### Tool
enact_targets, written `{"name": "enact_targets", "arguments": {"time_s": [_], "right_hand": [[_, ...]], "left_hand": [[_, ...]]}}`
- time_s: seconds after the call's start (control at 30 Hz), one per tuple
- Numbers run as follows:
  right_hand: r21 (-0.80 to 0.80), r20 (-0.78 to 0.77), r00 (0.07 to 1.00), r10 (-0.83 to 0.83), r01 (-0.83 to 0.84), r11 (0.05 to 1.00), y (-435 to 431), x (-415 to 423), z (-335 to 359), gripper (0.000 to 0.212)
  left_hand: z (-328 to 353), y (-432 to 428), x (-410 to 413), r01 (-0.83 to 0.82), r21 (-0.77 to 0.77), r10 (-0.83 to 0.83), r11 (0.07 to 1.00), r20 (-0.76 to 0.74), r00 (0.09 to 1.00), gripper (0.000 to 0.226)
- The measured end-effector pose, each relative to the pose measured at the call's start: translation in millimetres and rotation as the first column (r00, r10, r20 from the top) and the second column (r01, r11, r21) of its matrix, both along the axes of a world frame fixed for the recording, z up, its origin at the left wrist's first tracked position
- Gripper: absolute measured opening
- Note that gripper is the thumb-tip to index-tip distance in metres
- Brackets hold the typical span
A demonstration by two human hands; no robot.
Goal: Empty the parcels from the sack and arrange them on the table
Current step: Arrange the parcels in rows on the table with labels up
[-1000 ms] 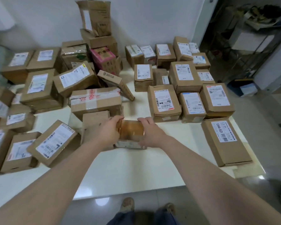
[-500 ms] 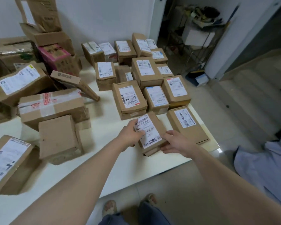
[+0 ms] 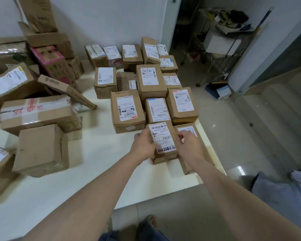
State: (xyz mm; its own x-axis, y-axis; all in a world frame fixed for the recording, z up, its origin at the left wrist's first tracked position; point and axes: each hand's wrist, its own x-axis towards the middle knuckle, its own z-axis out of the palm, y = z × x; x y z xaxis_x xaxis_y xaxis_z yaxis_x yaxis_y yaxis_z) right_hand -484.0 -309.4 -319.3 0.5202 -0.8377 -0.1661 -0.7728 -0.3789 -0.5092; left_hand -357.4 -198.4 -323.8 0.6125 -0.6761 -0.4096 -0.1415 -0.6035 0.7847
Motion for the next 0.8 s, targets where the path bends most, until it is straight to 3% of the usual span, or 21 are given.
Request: {"name": "enact_targets", "arguments": {"time_s": [0.17,0.37,0.57,0.7,0.73,0.8], "right_hand": [[0.027,0.108,0.98,0.164,-0.168,0.985,6.1,57.3,17.0,0.015],[0.08,0.172,0.924,0.34,-0.358,0.93,51.4,142.4,25.6,0.019],[-0.024,0.277,0.828,0.488,-0.502,0.865,100.1,272.4,59.0,0.021],[0.012,-0.078,0.764,0.641,-0.642,0.767,131.2,344.5,70.3,0.034],[0.016,-0.084,0.774,0.628,-0.629,0.777,132.6,353.1,65.5,0.036],[0.0,0.064,0.826,0.56,-0.561,0.828,127.8,357.2,54.6,0.04]], "left_hand": [[13.3,25.8,57.3,-0.228,-0.025,0.228,0.973,0.19,0.955,0.062],[37.5,86.7,152.8,-0.494,-0.12,0.495,0.861,0.423,0.759,0.059],[48.3,141.3,237.1,-0.522,-0.073,0.483,0.85,0.503,0.717,0.061],[45.1,162.6,281.0,-0.496,-0.087,0.47,0.864,0.492,0.733,0.062],[43.5,166.4,290.2,-0.48,-0.1,0.463,0.872,0.489,0.74,0.062],[41.3,171.7,306.2,-0.457,-0.123,0.455,0.881,0.484,0.747,0.058]]}}
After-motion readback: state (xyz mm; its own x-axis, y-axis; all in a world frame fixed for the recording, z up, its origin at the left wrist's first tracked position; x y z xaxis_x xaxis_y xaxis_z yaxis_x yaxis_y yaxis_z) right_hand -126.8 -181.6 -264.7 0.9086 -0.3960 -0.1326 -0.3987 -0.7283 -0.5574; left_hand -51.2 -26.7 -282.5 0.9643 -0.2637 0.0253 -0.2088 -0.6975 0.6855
